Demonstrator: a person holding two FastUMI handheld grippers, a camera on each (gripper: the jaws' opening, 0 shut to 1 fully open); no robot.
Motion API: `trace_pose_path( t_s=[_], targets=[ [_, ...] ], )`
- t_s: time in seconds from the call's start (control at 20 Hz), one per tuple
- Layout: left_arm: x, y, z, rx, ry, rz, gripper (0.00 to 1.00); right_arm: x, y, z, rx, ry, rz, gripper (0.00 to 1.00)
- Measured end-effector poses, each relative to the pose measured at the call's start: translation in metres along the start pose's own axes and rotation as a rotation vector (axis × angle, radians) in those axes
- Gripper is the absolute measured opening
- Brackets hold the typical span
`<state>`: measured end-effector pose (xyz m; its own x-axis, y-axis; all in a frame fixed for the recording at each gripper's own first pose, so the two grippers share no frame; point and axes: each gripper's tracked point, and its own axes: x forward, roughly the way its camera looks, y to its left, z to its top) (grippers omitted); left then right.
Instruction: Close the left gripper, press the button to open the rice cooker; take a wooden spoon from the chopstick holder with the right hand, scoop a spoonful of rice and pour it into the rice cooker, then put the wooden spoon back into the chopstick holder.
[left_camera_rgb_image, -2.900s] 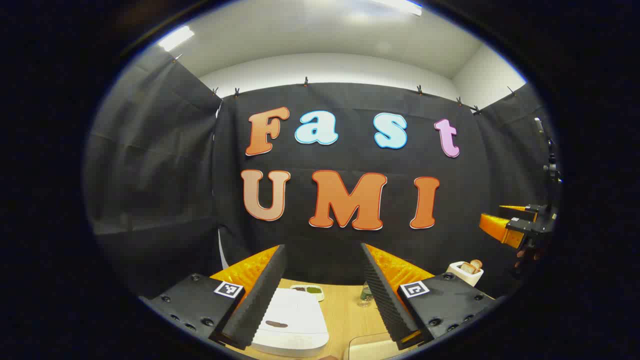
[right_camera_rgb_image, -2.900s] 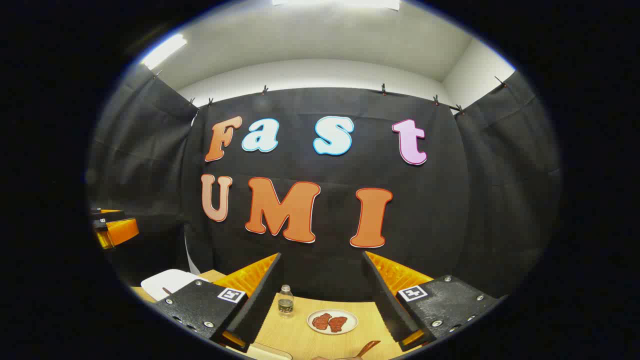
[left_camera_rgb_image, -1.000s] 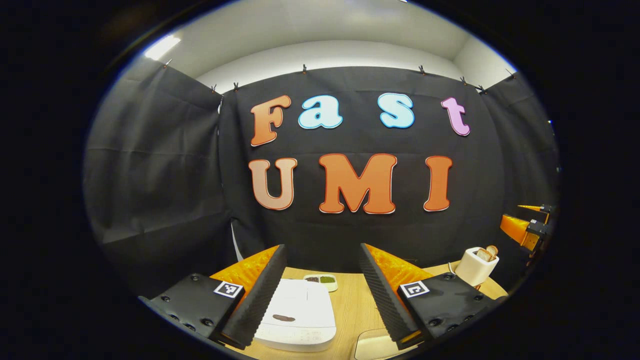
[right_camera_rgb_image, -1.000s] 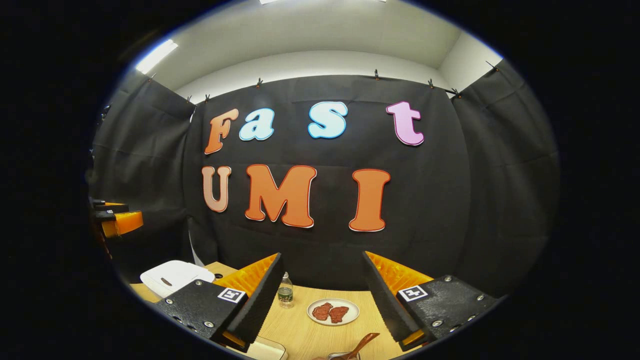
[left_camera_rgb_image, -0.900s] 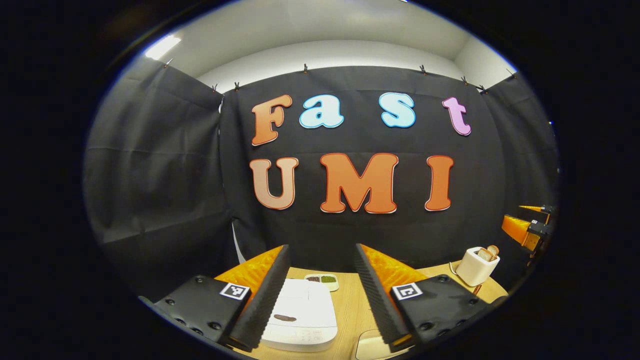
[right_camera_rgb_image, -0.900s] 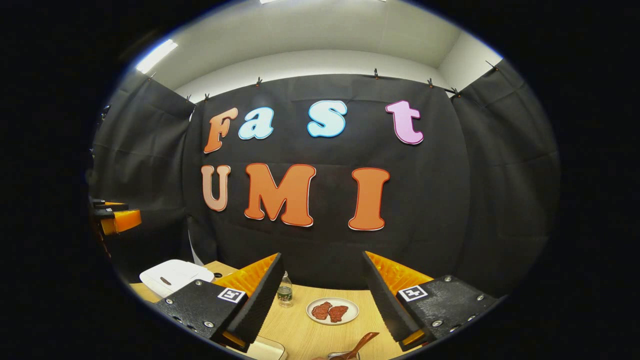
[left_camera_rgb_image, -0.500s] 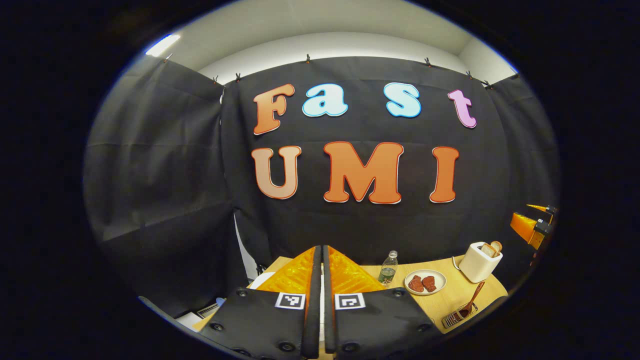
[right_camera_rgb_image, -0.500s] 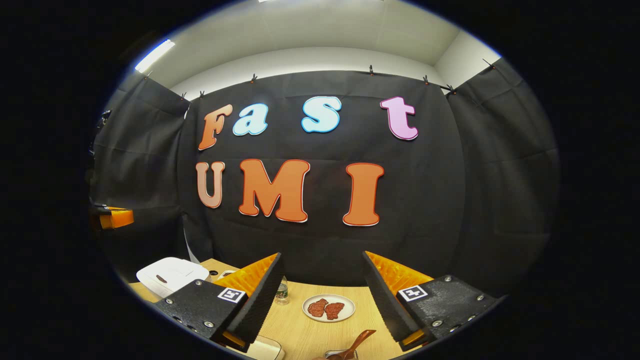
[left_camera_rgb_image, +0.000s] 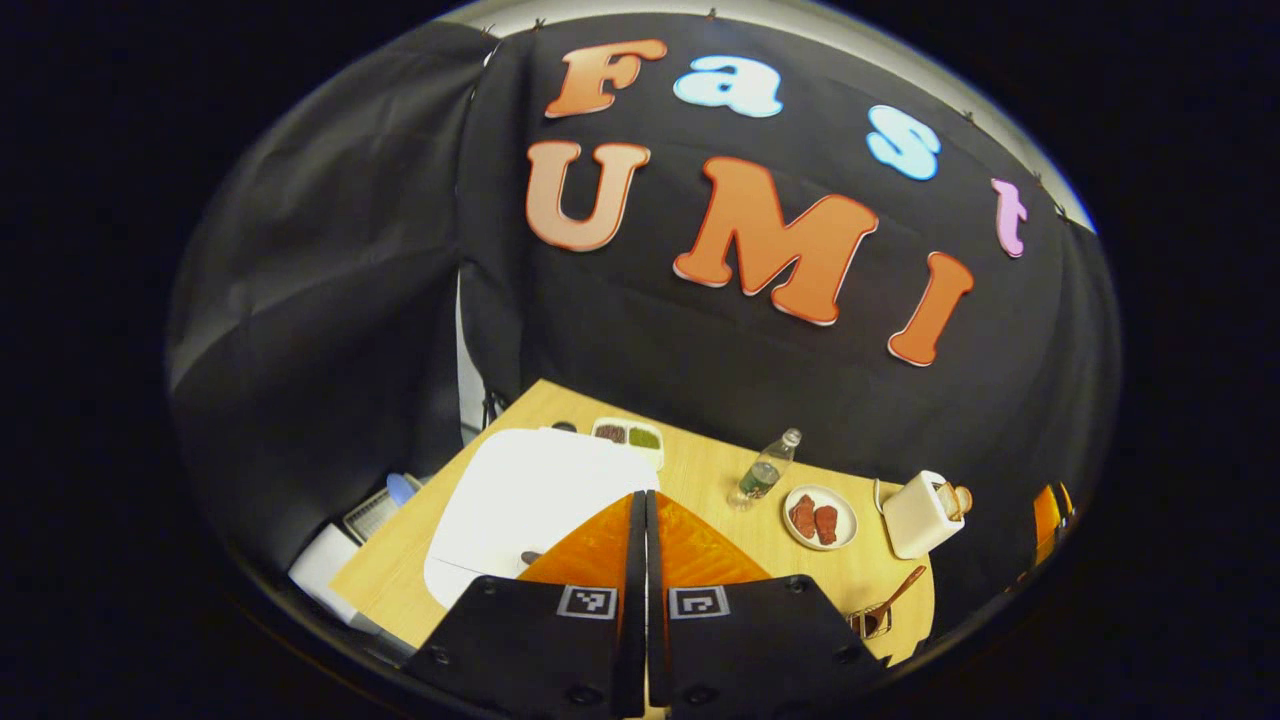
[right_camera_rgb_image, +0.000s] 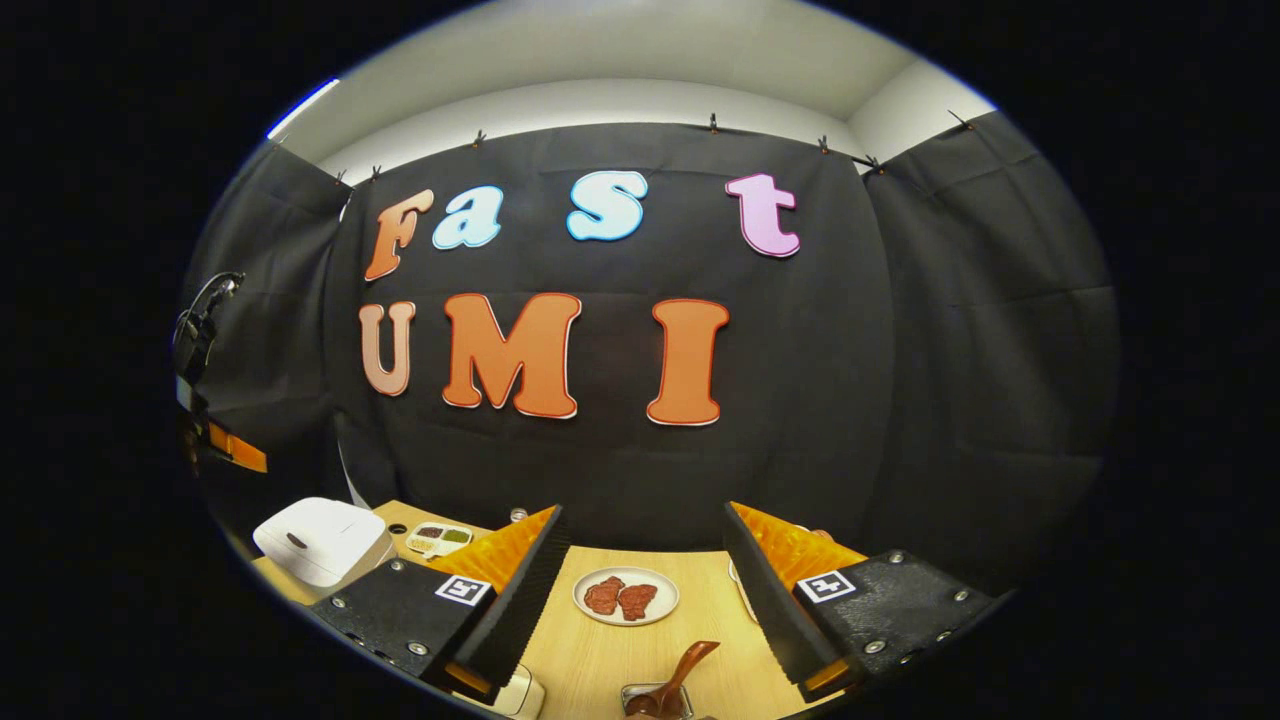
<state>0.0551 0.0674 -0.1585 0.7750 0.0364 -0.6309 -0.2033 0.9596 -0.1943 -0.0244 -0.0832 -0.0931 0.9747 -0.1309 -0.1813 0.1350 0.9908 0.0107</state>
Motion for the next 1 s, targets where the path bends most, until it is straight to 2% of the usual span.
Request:
trace_pose_path(
  t_s=[0.05, 0.25, 0.45, 0.6, 1.0],
  targets=[
    [0.007, 0.004, -0.008, -0.022, 0.048, 0.012, 0.04, 0.000, -0.005, -0.005, 0.000, 0.014, -0.015, 0.96],
    [0.041, 0.033, -0.044, -0.088, 0.248, 0.056, 0.05, -0.007, -0.027, -0.026, -0.002, 0.064, -0.080, 0.96],
    [0.060, 0.056, -0.073, -0.156, 0.387, 0.065, 0.06, -0.012, -0.042, -0.043, 0.020, 0.107, -0.129, 0.96],
    [0.074, 0.077, -0.088, -0.182, 0.433, 0.101, 0.05, -0.014, -0.047, -0.054, 0.054, 0.139, -0.143, 0.96],
    [0.084, 0.083, -0.104, -0.171, 0.447, 0.108, 0.06, -0.013, -0.055, -0.069, 0.094, 0.177, -0.176, 0.96]
  ],
)
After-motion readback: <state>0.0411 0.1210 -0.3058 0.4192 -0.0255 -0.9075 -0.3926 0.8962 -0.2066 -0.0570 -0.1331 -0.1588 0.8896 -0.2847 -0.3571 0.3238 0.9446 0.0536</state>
